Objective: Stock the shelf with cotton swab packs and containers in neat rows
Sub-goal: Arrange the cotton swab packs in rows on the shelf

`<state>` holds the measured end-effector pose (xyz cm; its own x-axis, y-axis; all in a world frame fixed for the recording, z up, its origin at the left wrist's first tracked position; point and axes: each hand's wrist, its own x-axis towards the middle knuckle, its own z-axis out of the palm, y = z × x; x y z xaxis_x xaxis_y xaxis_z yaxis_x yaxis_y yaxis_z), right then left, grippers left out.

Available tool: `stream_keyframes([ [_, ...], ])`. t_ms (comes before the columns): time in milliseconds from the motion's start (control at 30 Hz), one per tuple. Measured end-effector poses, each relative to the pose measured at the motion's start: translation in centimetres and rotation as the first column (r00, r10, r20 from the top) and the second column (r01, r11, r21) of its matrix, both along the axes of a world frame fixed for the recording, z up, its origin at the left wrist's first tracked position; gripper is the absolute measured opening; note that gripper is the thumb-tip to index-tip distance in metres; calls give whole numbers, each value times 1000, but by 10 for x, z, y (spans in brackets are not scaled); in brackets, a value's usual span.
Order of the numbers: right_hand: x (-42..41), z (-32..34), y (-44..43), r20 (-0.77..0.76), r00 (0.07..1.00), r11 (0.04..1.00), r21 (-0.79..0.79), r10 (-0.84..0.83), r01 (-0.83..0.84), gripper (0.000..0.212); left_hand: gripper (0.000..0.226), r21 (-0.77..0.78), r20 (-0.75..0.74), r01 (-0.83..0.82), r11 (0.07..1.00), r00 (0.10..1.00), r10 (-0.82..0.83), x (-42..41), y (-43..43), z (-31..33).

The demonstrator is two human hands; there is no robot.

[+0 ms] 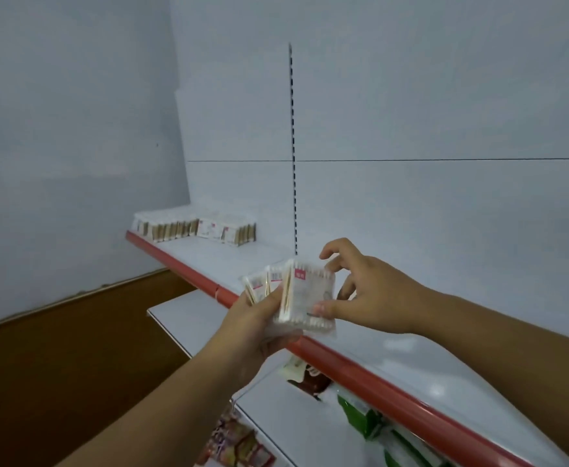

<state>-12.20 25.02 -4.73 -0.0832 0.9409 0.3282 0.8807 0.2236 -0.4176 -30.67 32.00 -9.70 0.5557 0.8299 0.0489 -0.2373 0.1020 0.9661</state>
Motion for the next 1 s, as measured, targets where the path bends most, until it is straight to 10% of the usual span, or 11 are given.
stream_keyframes([
  [467, -18, -28, 324, -317, 947, 995, 97, 60, -31, 42, 50, -104, -6, -254, 961, 967, 255, -43, 285, -10],
  [767, -4, -48, 447, -499, 851, 916, 242, -165, 320, 33, 52, -56, 191, -250, 967, 948, 256, -57, 447, 10],
  [1000, -65, -71, 595, -369, 876, 887, 217, -312, 408, 39, 49, -73, 416, -51, 996, 906, 76, -97, 632, 30],
])
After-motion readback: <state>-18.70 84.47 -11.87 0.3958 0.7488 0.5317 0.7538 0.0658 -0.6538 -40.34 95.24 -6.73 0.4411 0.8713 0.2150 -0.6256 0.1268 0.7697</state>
